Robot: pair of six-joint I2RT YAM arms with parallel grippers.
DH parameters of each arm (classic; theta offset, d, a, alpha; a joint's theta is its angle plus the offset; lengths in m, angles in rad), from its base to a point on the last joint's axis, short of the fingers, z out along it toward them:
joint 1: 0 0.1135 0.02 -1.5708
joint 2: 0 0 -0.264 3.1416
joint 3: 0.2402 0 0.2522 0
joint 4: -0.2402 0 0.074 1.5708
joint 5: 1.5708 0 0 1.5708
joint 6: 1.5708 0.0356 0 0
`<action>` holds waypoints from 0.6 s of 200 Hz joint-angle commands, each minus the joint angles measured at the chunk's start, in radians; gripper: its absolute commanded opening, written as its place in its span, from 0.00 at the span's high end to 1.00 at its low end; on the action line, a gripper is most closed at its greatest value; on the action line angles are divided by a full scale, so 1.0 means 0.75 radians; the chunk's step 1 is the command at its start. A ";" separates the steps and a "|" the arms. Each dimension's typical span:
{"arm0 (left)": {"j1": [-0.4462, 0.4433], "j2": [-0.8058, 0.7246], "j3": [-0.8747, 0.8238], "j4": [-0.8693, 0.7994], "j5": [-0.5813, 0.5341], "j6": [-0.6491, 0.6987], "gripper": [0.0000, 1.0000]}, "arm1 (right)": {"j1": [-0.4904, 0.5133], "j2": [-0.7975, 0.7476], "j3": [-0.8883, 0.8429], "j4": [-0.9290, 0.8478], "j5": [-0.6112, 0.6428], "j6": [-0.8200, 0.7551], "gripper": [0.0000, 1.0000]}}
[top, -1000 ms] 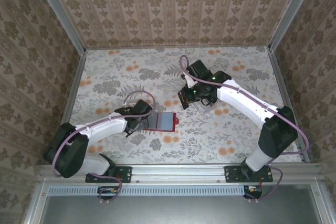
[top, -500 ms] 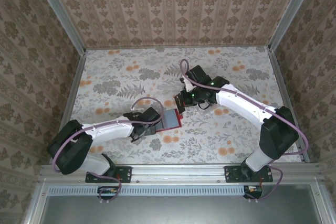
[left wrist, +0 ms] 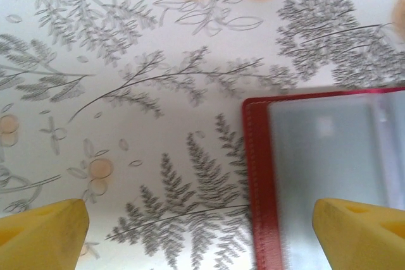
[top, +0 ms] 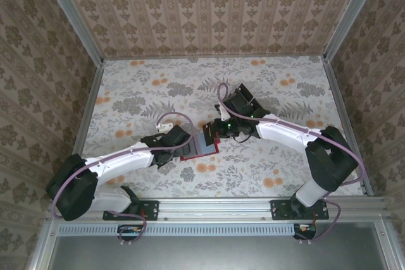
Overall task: Put the credit cards into the card holder
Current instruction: Rotate the card holder at the center of the table, then insert the credit card into the card slot.
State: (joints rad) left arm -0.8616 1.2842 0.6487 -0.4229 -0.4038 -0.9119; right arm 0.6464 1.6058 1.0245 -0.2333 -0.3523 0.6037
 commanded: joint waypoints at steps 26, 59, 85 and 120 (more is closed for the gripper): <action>0.017 0.055 -0.029 0.183 0.085 0.012 0.00 | 0.014 0.048 -0.054 0.172 -0.052 0.048 1.00; 0.049 0.089 -0.118 0.254 0.138 -0.038 0.00 | 0.013 0.073 -0.087 0.244 -0.076 0.048 1.00; 0.079 0.086 -0.185 0.278 0.165 -0.070 0.00 | 0.015 0.089 -0.126 0.339 -0.109 0.060 1.00; 0.118 0.057 -0.224 0.229 0.174 -0.068 0.00 | 0.023 0.114 -0.155 0.413 -0.134 0.094 1.00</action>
State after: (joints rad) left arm -0.7998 1.3308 0.5236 -0.2119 -0.3016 -0.9360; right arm 0.6529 1.6630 0.9268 0.0002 -0.4126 0.6449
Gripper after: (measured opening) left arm 0.997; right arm 0.068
